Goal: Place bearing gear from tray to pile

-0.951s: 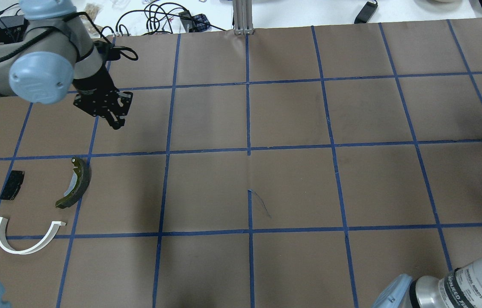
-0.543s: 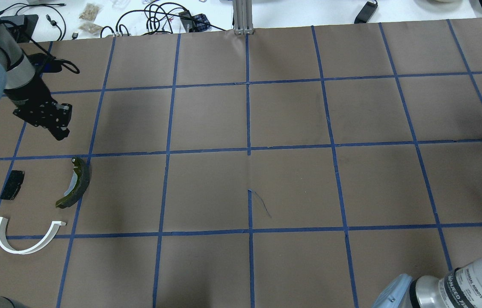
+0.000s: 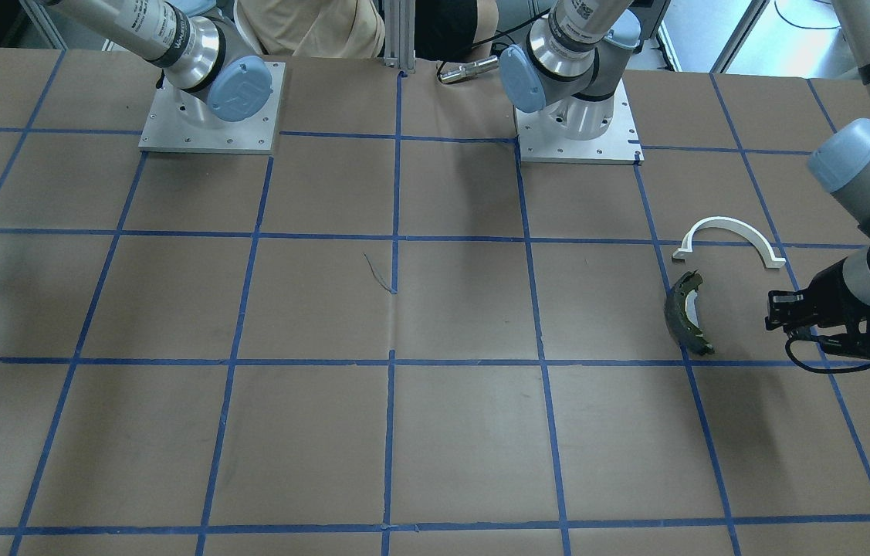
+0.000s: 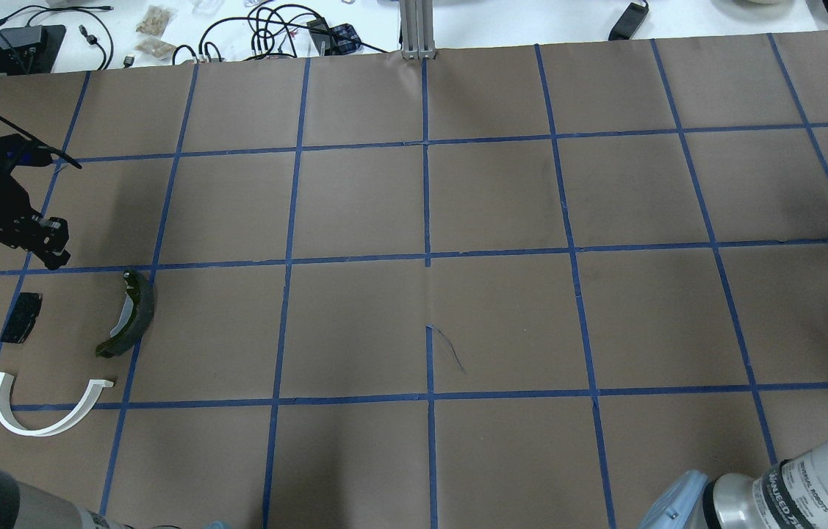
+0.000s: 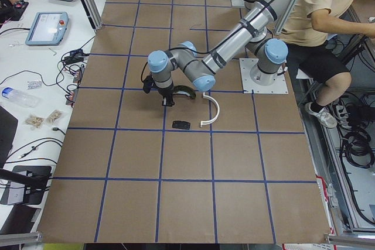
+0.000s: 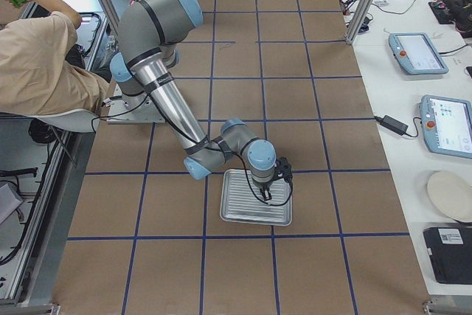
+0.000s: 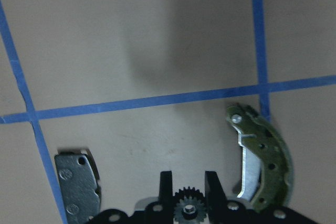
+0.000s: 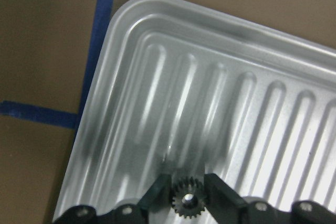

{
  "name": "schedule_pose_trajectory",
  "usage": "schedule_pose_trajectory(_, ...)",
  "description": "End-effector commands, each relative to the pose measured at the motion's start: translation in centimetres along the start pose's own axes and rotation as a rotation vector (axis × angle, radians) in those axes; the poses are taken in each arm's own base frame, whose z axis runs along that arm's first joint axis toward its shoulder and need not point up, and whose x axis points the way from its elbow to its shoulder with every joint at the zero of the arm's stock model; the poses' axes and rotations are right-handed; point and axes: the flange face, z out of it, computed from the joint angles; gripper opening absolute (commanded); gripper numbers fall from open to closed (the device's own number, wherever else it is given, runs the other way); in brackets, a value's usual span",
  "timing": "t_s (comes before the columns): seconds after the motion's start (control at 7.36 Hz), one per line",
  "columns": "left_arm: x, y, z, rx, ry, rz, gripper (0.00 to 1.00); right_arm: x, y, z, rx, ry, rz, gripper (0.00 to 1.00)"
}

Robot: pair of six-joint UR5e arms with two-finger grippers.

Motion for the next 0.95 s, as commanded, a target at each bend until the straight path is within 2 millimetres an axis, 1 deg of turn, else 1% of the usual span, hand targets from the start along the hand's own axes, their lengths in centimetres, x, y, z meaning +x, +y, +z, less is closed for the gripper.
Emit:
schedule_pose_trajectory(0.0,-0.4,2.2,3.4,-0.008,0.015,-0.008,0.07,-1.0,-0.8,-2.3,0.012,0.014,-0.011,0.13)
schedule_pose_trajectory(0.14,-0.3,2.2,3.7,-0.009,0.023,-0.006,0.33,-2.1,-1.8,-3.2,0.017,0.02,-0.033,0.11)
schedule_pose_trajectory(0.27,-0.2,2.2,3.7,-0.005,0.026,-0.006,0.99,-4.4,-3.5,-4.5,0.013,0.003,-0.047,0.1)
schedule_pose_trajectory(0.41,-0.3,2.1,3.0,0.009,0.02,-0.001,1.0,-7.8,-5.4,-5.4,0.005,-0.023,-0.042,0.08)
schedule_pose_trajectory(0.54,0.3,1.7,1.7,0.023,0.006,0.013,1.0,-12.7,-8.2,-6.4,0.006,-0.03,-0.032,0.08)
schedule_pose_trajectory(0.68,1.0,0.2,-0.2,0.043,-0.021,0.041,1.0,-19.5,-10.9,-6.4,-0.004,-0.048,0.013,0.08)
schedule_pose_trajectory(0.82,1.9,-1.3,-2.9,0.042,-0.024,0.067,1.0,-27.4,-12.7,-6.4,-0.012,-0.073,0.076,0.08)
